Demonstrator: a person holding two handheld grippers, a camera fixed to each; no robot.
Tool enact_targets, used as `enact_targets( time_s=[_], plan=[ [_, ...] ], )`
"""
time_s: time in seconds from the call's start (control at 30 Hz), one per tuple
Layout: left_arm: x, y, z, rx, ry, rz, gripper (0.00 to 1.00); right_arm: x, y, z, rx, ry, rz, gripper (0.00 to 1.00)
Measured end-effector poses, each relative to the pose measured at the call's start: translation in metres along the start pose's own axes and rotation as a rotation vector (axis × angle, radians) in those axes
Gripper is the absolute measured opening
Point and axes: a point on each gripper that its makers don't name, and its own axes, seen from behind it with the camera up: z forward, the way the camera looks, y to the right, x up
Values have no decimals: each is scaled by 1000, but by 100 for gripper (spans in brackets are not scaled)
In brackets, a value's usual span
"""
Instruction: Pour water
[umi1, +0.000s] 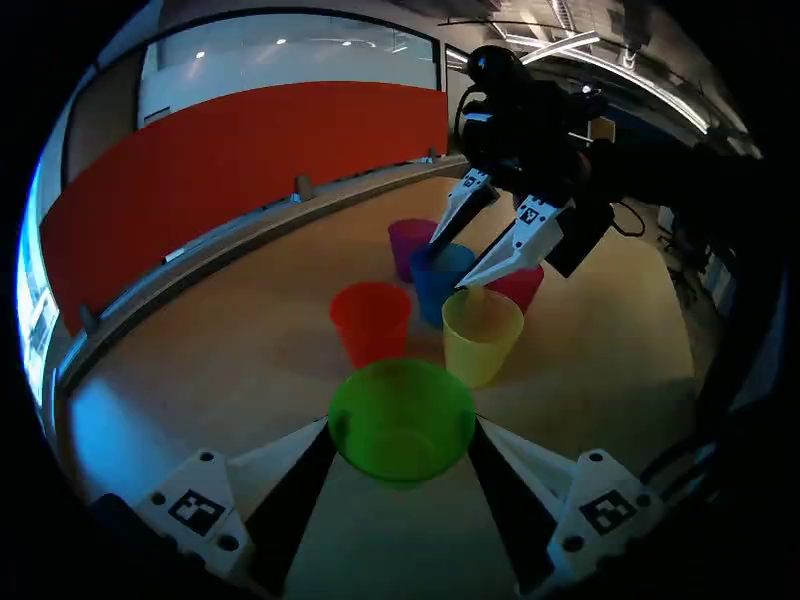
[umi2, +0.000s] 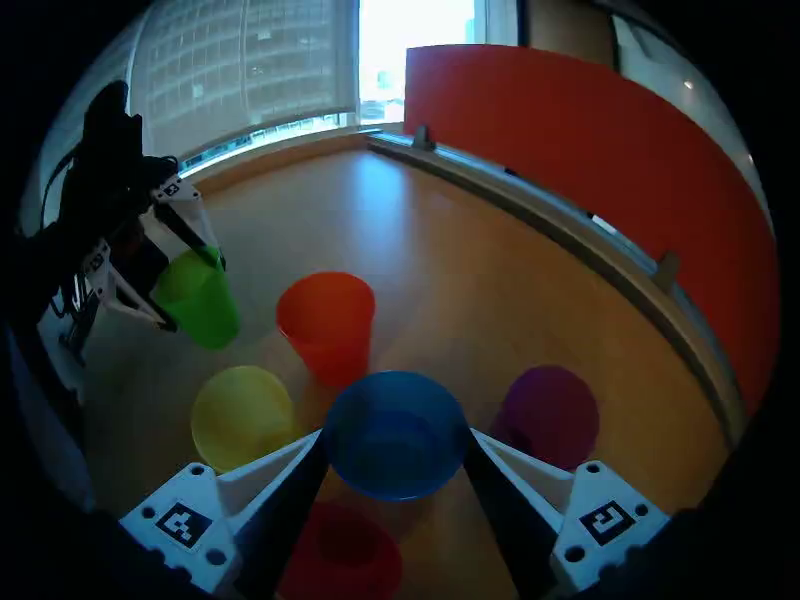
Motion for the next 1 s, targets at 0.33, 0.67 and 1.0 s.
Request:
enact_targets(
  time_s=[0.33, 0.67, 1.0],
  plan=[
    [22, 0, -6, 16, 43, -23, 87, 33, 8, -31, -39, 113, 25, 93],
    [60, 4, -24, 51, 134, -19, 87, 71, 5, -75, -72, 241, 32, 92],
    [106, 4, -52, 87, 256, -26, 87, 110, -7, -112, -87, 377, 30, 93]
  ],
)
